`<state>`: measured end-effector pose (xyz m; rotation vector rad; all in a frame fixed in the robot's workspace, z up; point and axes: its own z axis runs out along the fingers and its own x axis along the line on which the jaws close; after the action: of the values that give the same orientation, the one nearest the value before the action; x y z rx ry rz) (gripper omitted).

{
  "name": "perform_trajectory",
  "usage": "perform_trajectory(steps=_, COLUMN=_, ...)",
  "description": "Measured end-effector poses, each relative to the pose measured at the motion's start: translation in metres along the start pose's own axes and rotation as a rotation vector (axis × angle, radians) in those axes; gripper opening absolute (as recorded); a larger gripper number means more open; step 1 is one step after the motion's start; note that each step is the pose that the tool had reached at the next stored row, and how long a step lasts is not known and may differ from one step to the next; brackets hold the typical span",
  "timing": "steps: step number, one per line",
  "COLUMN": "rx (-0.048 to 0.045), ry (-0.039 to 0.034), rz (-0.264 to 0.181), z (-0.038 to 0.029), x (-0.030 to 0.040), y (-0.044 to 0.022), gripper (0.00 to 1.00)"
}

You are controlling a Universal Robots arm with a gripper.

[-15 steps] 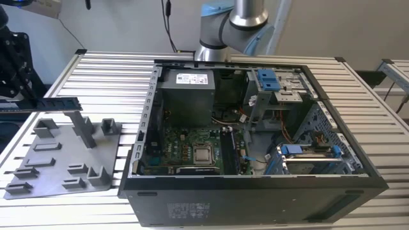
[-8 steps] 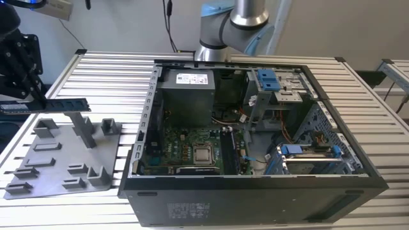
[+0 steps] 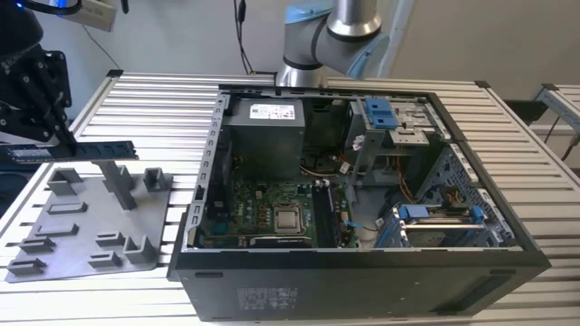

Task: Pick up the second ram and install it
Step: 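Pick up the second ram and move it above second insertion slot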

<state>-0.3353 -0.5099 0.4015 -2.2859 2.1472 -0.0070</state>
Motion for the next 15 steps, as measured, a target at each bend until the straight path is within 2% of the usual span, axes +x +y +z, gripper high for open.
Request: perform_trajectory(steps=15, rx=0.0058, ry=0.0063, rz=0.0, z=0.0032, x=0.0008, y=-0.0125, gripper=0.14)
